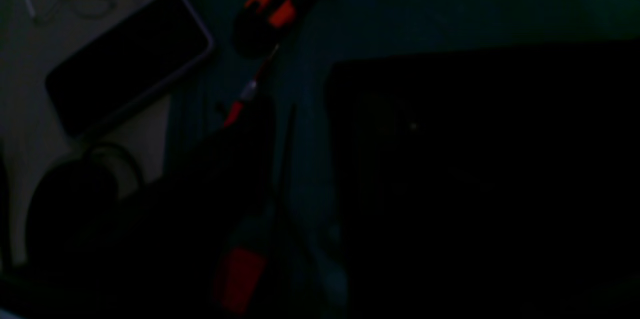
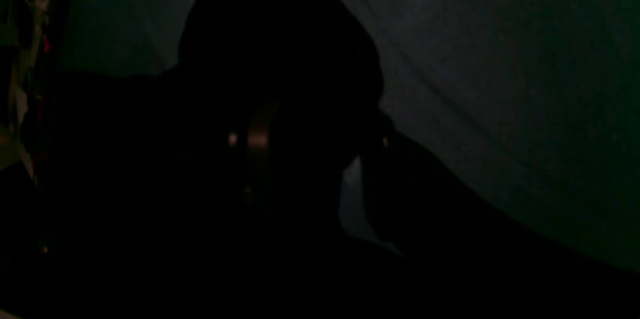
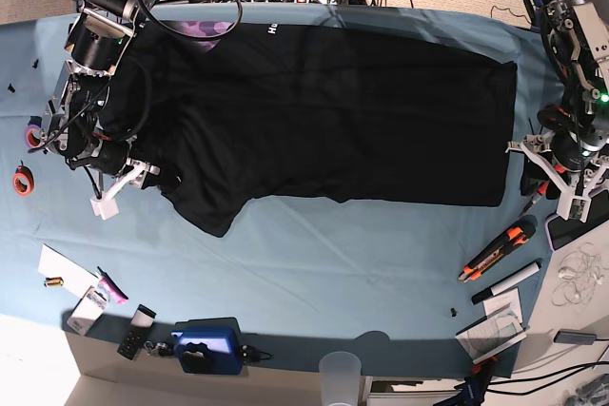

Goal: Layout the t-shirt on the table in an organized manner, then fold the t-shirt properly
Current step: 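Grasp the shirt's sleeve corner with the right gripper, then grasp the shirt's hem corner with the left gripper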

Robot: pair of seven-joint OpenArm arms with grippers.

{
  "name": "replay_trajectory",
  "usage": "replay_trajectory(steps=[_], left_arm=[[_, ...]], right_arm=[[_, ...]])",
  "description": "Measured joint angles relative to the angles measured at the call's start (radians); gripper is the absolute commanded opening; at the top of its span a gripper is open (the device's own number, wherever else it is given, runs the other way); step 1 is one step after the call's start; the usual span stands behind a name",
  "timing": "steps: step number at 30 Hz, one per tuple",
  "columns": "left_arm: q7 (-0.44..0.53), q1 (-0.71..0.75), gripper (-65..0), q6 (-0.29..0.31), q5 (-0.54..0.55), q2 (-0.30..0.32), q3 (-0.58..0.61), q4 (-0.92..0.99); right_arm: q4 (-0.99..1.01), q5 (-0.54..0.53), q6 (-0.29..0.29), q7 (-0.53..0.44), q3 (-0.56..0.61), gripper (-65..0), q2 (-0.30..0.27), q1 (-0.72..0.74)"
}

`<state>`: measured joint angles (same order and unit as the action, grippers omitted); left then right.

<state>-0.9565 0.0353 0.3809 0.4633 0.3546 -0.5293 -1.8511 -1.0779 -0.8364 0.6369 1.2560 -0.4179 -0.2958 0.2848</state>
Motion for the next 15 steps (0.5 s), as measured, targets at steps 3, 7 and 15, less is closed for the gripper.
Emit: replay_trajectory(steps=[3,7,15], left_arm=[[0.060,0.000,-37.0,0.002,0.000,-0.008,0.000,0.053],[0.094,-0.019,-36.8,0.005,-0.025,-0.007,0.001,0.124],[-0.026,-0.231,-36.8,0.056,0.031,0.029,0.110,0.399]], right_arm=[[0.000,0.001,0.000,0.000,0.000,-40.9,0.000,0.000],[0.000,0.017,0.004,-0.004,0.000,-40.9,0.000,0.000],[0.000,0.023,0.004,-0.004,0.000,-40.9,0.000,0.001]])
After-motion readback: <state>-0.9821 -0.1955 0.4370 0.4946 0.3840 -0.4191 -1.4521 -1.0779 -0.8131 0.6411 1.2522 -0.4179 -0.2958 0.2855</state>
